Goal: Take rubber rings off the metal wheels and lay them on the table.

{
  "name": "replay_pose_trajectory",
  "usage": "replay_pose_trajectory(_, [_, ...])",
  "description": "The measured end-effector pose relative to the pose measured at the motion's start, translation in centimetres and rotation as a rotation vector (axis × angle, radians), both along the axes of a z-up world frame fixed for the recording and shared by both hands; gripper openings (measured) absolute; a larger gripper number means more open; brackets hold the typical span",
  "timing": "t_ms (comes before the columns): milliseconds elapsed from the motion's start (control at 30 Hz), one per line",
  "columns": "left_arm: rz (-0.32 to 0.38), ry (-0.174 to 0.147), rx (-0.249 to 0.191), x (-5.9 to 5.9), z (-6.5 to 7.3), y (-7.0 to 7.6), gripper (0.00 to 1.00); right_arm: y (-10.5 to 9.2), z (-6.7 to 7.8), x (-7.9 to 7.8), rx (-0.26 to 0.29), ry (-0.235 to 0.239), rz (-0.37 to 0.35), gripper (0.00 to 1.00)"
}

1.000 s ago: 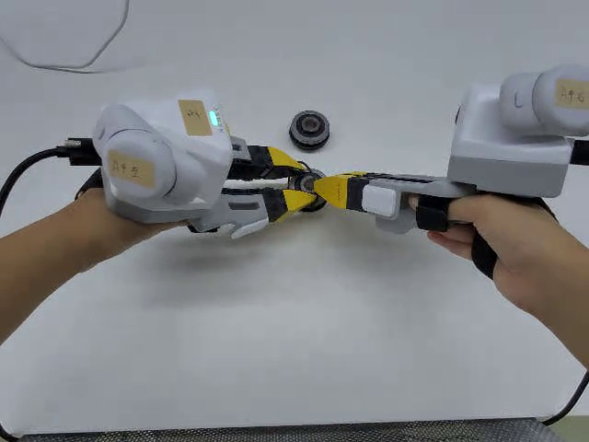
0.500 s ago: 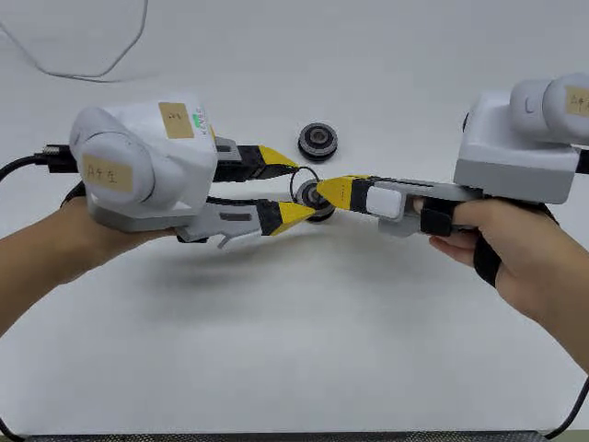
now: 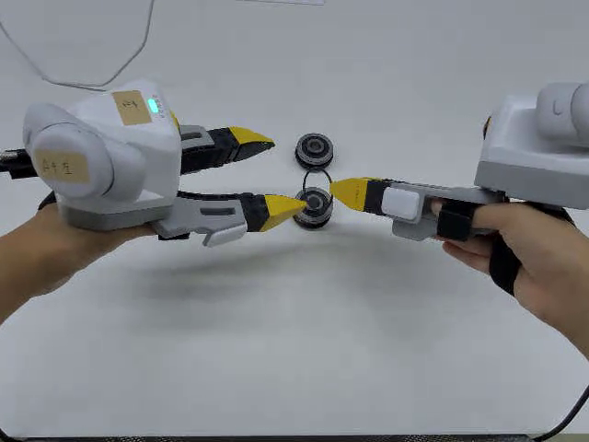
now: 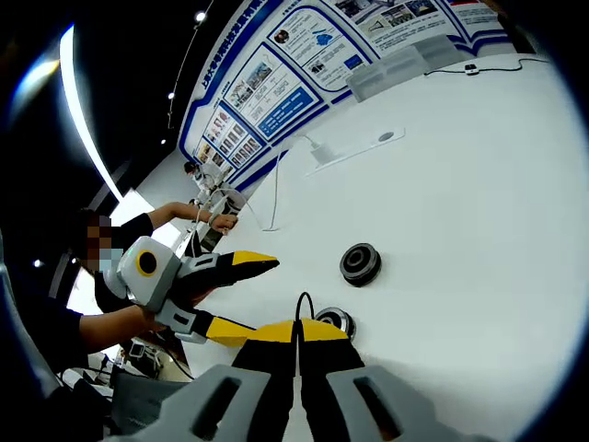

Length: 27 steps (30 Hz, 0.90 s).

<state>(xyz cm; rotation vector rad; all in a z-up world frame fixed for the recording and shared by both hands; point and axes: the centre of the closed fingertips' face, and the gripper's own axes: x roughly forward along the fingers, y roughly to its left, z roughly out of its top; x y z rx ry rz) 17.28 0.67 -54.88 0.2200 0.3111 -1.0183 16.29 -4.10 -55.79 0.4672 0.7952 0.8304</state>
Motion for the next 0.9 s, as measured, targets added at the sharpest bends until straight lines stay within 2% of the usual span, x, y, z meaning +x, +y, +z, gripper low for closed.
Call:
replay_pose_trajectory(67, [0.005, -0.002, -0.005, 0.1, 0.1, -0.1, 0.49, -0.9, -0.1, 0.1, 0.004, 0.007, -0.033, 0.01])
replay_pose_trajectory(200, [0.011, -0.008, -0.011, 0.2, 0.3, -0.3, 0.54, -2.9, -0.9, 0.2, 0.010, 0.055, -0.113, 0.01])
replay_pose_trajectory(500, [0.004, -0.008, 0.000, 0.0, 0.3, -0.8, 0.57, -7.3, -4.1, 0.2, -0.014, 0.150, -0.267, 0.02])
replay_pose_trajectory(667, [0.000, -0.004, 0.008, -0.1, 0.1, -0.9, 0.56, -8.4, -5.1, 0.3, -0.064, 0.165, -0.317, 0.02])
replay_pose_trajectory(767, [-0.003, -0.002, 0.010, -0.2, 0.0, -1.0, 0.56, -8.5, -5.0, 0.5, -0.069, 0.153, -0.328, 0.02])
replay_pose_trajectory(900, [-0.008, 0.001, 0.015, -0.3, -0.1, -1.2, 0.55, -8.3, -5.3, 0.6, -0.117, 0.122, -0.310, 0.02])
